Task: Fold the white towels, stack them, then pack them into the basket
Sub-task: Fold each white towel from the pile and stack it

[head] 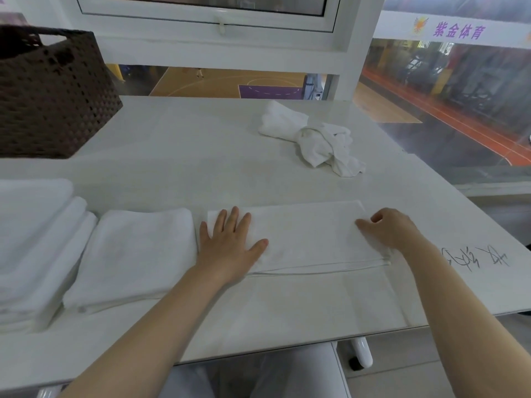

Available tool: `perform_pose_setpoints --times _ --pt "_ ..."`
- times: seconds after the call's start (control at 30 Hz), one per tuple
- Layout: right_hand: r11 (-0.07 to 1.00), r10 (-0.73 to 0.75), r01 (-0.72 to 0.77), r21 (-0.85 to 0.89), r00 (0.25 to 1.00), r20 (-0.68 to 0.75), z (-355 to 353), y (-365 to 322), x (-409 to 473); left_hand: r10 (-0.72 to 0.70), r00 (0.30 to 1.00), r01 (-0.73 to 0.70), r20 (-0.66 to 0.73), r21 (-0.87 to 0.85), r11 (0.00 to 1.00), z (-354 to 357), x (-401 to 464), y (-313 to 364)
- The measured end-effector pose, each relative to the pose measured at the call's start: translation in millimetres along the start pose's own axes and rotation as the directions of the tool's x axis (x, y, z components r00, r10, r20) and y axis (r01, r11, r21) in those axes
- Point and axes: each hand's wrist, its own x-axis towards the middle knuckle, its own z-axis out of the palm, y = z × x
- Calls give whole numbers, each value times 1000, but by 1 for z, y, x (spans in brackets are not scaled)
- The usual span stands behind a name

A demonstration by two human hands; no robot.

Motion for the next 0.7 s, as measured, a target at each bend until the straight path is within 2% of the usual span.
perform_pose_setpoints --times 0.1,0.17,0.3,0.43,0.53,0.6,0.7 --pt "999 -5 9 -32 990 143 -9 -7 6 -1 1000 -1 -25 -50 999 2 -4 -1" --pt "1000 -16 16 0 985 169 -13 -11 6 -3 998 -3 -58 -98 995 3 -7 -1" --pt "998 -28 18 66 987 155 -23 -19 2 -23 988 -13 -151 -234 972 8 -11 -3" --pt "993 -46 35 112 995 94 -43 -35 -4 -10 964 -113 -266 -441 890 14 -18 -6" --pt "944 -124 87 318 988 97 -60 -59 -18 -1 948 -170 -319 -510 843 19 -20 -7" --pt "891 -195 123 436 973 125 -69 -82 -31 -39 946 -177 -321 -615 768 17 -22 -6" --pt "872 -299 227 435 948 105 -70 -122 -50 -114 951 -179 -286 -815 550 9 -27 -5"
